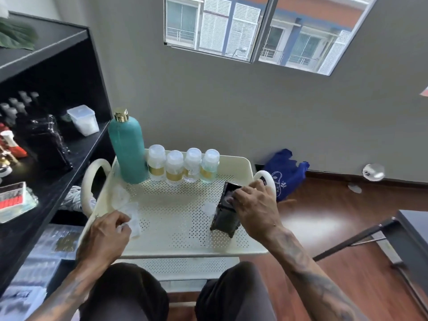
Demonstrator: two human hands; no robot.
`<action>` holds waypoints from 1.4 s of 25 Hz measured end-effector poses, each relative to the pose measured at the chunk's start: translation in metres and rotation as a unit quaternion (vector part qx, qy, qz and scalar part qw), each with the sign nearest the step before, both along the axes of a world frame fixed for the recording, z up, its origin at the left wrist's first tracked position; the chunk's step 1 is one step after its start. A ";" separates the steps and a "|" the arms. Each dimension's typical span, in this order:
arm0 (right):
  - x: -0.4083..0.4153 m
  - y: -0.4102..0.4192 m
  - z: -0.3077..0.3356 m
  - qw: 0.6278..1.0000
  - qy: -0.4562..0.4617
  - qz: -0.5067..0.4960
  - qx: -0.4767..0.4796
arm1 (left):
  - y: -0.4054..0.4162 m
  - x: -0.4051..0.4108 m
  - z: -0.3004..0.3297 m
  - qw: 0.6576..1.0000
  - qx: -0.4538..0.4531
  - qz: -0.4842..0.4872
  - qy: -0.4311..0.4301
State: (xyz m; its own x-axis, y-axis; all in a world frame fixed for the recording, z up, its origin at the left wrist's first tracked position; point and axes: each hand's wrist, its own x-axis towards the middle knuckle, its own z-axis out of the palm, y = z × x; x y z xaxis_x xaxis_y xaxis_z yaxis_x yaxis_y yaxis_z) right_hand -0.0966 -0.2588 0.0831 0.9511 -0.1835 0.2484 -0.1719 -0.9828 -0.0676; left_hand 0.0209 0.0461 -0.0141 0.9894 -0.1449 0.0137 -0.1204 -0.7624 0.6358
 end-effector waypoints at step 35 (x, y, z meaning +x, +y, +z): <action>-0.017 -0.031 -0.006 0.944 0.035 -0.020 0.328 | -0.195 -0.052 0.138 0.925 -0.342 -0.073 0.147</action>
State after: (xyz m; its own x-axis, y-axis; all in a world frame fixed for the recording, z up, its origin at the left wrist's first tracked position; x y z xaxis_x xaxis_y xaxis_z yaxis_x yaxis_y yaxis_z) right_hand -0.1139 -0.2895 0.0766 0.9503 -0.3113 0.0058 -0.2341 -0.7268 -0.6457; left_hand -0.0307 -0.1488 0.1242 0.9358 -0.3333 -0.1150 0.0645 -0.1588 0.9852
